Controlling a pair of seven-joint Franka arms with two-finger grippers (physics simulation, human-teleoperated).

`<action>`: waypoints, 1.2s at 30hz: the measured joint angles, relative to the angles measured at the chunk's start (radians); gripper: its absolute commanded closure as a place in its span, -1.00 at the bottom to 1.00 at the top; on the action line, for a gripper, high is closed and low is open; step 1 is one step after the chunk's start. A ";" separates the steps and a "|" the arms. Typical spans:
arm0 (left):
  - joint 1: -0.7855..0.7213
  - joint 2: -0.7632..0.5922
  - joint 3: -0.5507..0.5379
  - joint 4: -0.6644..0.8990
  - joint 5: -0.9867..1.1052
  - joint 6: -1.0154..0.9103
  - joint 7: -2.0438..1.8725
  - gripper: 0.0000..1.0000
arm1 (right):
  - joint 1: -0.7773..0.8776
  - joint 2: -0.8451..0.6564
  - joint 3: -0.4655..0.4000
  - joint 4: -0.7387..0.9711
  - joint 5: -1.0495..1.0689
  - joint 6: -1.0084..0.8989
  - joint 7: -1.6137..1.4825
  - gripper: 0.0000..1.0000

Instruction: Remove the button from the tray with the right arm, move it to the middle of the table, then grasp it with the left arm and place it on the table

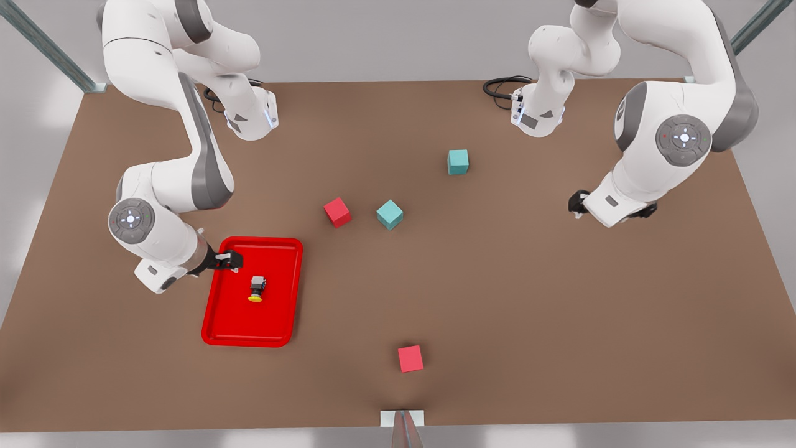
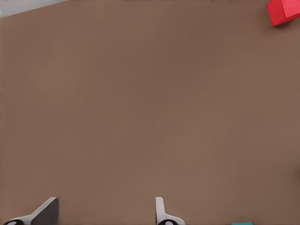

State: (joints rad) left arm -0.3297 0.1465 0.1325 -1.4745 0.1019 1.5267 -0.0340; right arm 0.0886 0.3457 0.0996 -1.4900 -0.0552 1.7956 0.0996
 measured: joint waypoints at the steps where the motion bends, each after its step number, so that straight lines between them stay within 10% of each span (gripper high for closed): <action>1: 0.000 0.004 0.000 0.000 0.002 0.006 -0.001 -1.00 | 0.000 0.002 0.000 0.000 0.000 -0.001 0.005 -1.00; 15: -0.008 0.101 -0.004 0.005 -0.026 0.054 -0.004 -1.00 | -0.026 0.352 -0.005 -0.042 -0.008 0.118 0.090 -1.00; 32: -0.009 0.113 -0.003 0.004 -0.033 0.065 -0.004 -1.00 | -0.029 0.366 -0.003 -0.207 0.000 0.457 0.139 -1.00; 33: -0.009 0.113 -0.003 0.004 -0.034 0.066 -0.004 -1.00 | -0.029 0.366 -0.002 -0.207 0.001 0.462 0.141 -0.90; 35: -0.009 0.114 -0.003 0.004 -0.034 0.066 -0.004 -1.00 | -0.029 0.365 0.000 -0.206 0.003 0.469 0.143 0.09; 36: -0.009 0.114 -0.003 0.004 -0.034 0.066 -0.004 -1.00 | -0.029 0.365 0.000 -0.206 0.004 0.471 0.144 0.13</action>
State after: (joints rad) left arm -0.3392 0.2603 0.1295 -1.4700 0.0684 1.5931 -0.0379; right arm 0.0595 0.7102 0.0994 -1.6958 -0.0513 2.2667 0.2432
